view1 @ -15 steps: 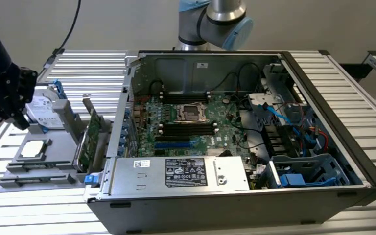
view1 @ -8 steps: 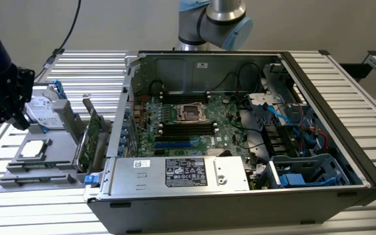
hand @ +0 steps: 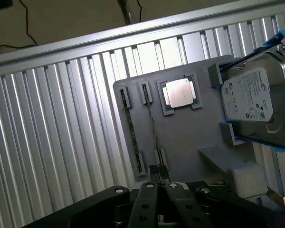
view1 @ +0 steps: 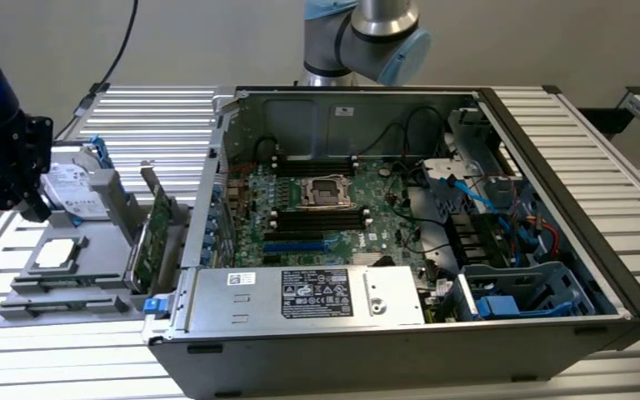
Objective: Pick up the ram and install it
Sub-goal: 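Pick up the ram and move it above insertion slot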
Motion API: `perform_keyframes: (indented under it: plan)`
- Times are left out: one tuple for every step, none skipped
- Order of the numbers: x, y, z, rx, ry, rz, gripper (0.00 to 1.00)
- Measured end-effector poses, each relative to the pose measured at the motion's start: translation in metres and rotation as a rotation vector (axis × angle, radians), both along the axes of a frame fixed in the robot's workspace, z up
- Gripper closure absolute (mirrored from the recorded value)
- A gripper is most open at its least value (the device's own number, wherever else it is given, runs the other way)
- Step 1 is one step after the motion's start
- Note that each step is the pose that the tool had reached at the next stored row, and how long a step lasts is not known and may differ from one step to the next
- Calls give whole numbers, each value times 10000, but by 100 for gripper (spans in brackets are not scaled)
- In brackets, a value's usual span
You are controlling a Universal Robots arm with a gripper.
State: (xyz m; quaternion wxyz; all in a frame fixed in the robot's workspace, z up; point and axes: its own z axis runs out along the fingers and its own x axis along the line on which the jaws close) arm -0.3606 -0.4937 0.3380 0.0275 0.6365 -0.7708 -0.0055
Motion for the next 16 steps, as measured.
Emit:
perform_keyframes:
  plan:
    - [0,0,0,0,0,179,89]
    - [0,0,-1,0,0,359,89]
    - [0,0,-1,0,-1,539,89]
    - [0,0,-2,0,0,724,89]
    - [0,0,-2,0,-1,905,89]
    - [0,0,-2,0,0,1094,89]
    - [0,0,-3,0,0,1275,89]
    - [0,0,-3,0,0,1455,89]
    - [0,0,-4,0,0,1634,89]
    - [0,0,-5,0,0,1815,89]
    - [0,0,-6,0,0,1993,89]
    - [-2,0,-5,-1,1,2172,89]
    - [-3,1,-5,-1,2,2223,89]
    - [-3,1,-5,-1,1,2224,89]
    - [-3,0,-5,-1,1,2225,89]
    - [-3,0,-6,0,0,2225,89]
